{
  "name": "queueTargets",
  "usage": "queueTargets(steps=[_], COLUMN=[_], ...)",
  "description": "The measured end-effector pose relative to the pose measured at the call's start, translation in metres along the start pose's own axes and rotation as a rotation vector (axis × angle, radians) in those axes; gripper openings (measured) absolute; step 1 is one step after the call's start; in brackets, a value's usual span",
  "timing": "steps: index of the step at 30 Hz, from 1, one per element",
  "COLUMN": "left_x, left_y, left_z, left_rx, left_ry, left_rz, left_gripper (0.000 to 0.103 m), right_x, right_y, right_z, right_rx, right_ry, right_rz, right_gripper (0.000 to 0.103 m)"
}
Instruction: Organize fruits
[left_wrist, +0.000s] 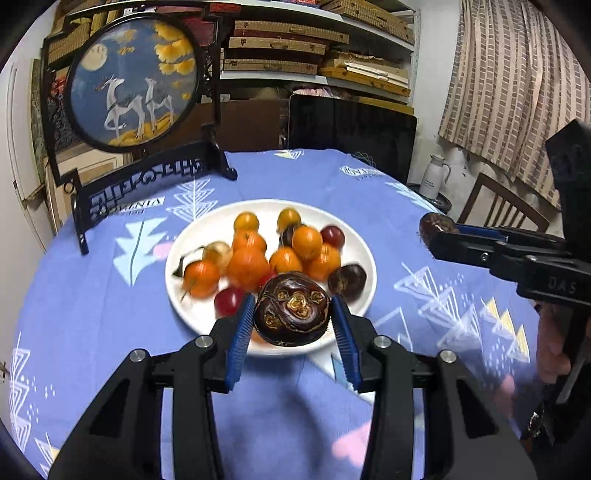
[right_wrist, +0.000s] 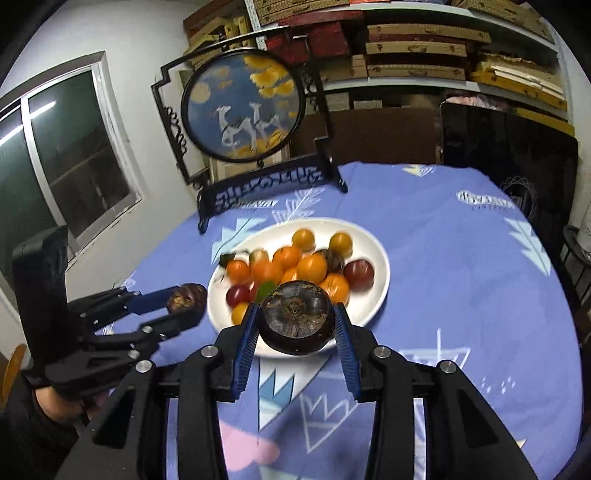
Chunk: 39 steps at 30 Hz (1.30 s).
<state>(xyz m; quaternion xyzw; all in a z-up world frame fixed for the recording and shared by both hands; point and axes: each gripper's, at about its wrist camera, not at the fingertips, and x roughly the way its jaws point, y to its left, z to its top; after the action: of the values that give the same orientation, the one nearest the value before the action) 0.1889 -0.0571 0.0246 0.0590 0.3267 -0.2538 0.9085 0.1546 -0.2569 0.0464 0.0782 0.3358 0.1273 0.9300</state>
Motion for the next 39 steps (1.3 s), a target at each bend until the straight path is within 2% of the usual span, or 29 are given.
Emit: queueTargets(steps=[7,16,18,20,22,26,27,29,30,31,35,39], left_x=[0.024,0.076,0.087,0.090,0.089,0.070,0.065,0.047,0.036,0.028,-0.001,-0.030], left_y=[0.007,0.030,0.034,0.035,0.035,0.030,0.027,0.020,0.016,0.014,0.004,-0.013], left_z=[0.022,0.042,0.043,0.041,0.038,0.023,0.019,0.006,-0.002,-0.008,-0.027,-0.039], left_rx=[-0.009,-0.014,-0.017,-0.017,-0.012,0.007,0.017,0.031,0.023,0.014,-0.037,-0.037], left_ry=[0.006,0.050,0.059,0.059,0.057,0.049,0.044,0.030,0.026,0.030,0.042,0.030], left_rz=[0.029,0.043,0.042,0.052,0.057,0.093,0.101,0.125,0.114,0.107,0.154,0.241], left_gripper=[0.041,0.042,0.056,0.063,0.067,0.087,0.094,0.098,0.098,0.098,0.098,0.098], right_x=[0.018,0.091,0.109,0.126,0.130,0.109,0.100,0.079,0.069,0.057,0.019,-0.009], right_y=[0.000,-0.008,-0.007,-0.007,-0.008,-0.007,-0.006,-0.005,-0.005,-0.004,0.003,0.002], right_z=[0.019,0.065,0.072,0.077,0.078,0.063,0.056,0.034,0.023,0.008,-0.028,-0.044], right_rx=[-0.019,0.017,0.020,0.017,0.022,0.019,0.018,0.024,0.031,0.033,0.001,0.033], right_ry=[-0.005,0.068,0.089,0.113,0.098,0.078,0.074,0.066,0.065,0.069,0.027,0.034], right_rz=[0.000,0.026,0.038,0.039,0.014,0.028,0.023,0.032,0.031,0.007,-0.058,-0.037], right_gripper=[0.041,0.041,0.042,0.047,0.049,0.051,0.058,0.072,0.084,0.090,0.099,0.099])
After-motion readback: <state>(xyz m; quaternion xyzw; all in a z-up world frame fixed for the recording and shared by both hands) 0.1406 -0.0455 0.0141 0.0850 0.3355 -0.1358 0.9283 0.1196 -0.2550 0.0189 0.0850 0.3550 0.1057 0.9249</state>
